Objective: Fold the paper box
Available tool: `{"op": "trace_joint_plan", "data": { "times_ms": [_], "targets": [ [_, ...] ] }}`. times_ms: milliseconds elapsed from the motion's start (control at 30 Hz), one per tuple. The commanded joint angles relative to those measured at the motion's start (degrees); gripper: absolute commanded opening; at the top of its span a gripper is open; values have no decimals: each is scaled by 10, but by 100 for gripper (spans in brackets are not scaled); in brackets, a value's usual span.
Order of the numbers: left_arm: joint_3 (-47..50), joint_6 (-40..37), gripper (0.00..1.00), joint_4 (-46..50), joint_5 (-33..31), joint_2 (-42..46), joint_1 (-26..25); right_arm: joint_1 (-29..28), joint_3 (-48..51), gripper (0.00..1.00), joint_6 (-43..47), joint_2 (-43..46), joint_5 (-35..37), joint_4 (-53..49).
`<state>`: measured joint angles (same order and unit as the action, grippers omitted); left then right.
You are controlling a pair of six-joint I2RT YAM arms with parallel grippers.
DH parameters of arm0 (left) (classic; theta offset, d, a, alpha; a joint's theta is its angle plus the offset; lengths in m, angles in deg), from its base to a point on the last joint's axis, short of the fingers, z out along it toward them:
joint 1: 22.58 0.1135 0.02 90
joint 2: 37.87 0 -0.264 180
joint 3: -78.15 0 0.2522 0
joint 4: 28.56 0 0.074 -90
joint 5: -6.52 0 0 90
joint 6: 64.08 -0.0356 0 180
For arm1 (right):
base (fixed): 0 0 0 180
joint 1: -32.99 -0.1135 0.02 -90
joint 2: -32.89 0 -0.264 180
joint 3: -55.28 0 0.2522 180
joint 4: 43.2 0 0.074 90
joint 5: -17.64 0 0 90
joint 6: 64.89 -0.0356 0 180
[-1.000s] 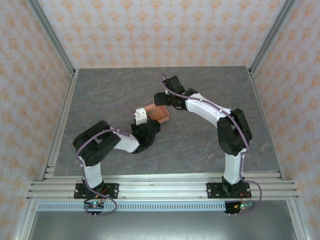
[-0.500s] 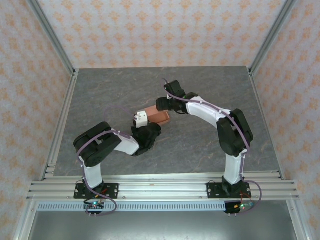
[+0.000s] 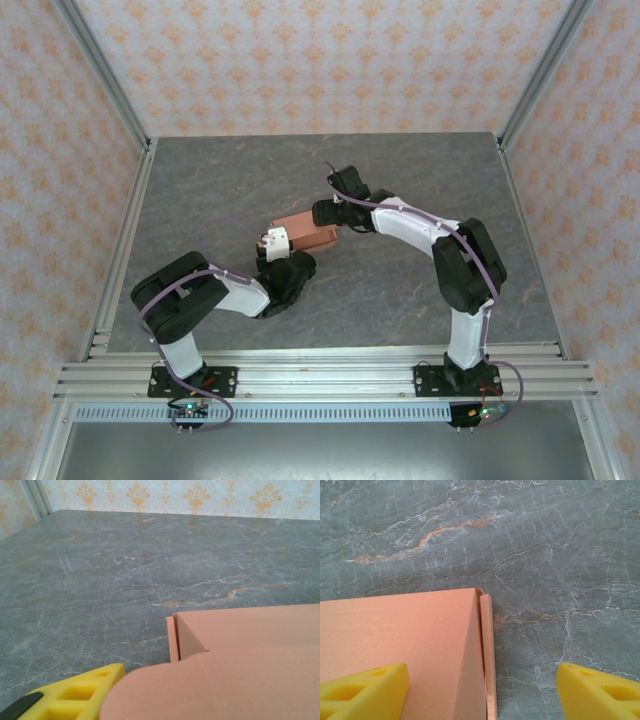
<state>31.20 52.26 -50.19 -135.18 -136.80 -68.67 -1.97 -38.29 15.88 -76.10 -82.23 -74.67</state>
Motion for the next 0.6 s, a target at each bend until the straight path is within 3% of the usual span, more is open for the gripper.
{"op": "trace_joint_plan", "data": {
  "times_ms": [0, 567],
  "targets": [
    [21, 18, 45, 33, 10, 31, -3, -4, 10, 77, -6, 20, 18, 4],
    [65, 8, 58, 161, 123, 156, -4, -10, 16, 77, -6, 12, 22, 12]
  ]
}}
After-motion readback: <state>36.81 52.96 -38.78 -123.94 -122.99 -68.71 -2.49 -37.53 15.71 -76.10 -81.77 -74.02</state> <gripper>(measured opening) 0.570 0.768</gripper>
